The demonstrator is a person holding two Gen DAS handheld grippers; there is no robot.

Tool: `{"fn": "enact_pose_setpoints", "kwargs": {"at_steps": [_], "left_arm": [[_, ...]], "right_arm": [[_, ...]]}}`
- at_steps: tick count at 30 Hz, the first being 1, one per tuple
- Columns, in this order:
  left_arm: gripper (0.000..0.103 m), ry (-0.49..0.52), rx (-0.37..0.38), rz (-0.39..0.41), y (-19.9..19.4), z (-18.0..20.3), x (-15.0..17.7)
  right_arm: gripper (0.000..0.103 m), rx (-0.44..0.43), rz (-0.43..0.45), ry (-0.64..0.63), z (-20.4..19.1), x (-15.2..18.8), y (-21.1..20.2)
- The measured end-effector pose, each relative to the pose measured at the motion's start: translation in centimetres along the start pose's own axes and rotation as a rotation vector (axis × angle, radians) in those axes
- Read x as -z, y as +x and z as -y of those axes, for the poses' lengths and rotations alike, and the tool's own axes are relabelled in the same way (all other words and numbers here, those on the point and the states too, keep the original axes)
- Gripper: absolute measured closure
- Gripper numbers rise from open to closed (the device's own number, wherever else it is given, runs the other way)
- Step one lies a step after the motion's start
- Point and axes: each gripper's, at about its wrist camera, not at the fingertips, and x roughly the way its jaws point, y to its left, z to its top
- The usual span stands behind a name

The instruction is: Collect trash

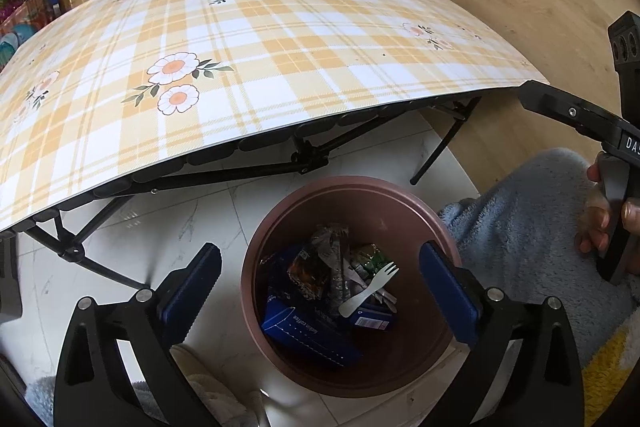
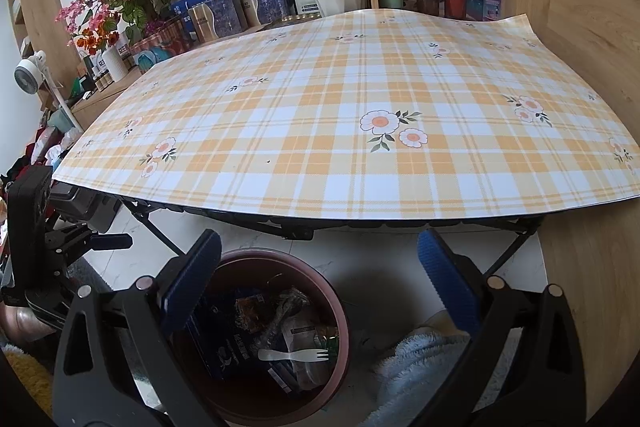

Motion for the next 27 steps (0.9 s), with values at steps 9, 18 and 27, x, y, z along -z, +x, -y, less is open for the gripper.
{"fn": "enact_pose_setpoints", "kwargs": {"at_steps": [9, 18, 27], "left_arm": [[0.006, -0.013, -0.01, 0.001, 0.0, -0.2, 0.0], [0.006, -0.103, -0.277, 0.245, -7.7, -1.7, -3.7], [0.006, -0.087, -0.446, 0.54, -20.0, -1.2, -9.6]], "right_arm": [[0.006, 0.002, -0.001, 0.0, 0.0, -0.1, 0.0], [0.006, 0.054, 0.033, -0.074, -1.8, -3.5, -1.8], [0.006, 0.12, 0.168, -0.128, -5.3, -12.2, -8.7]]}}
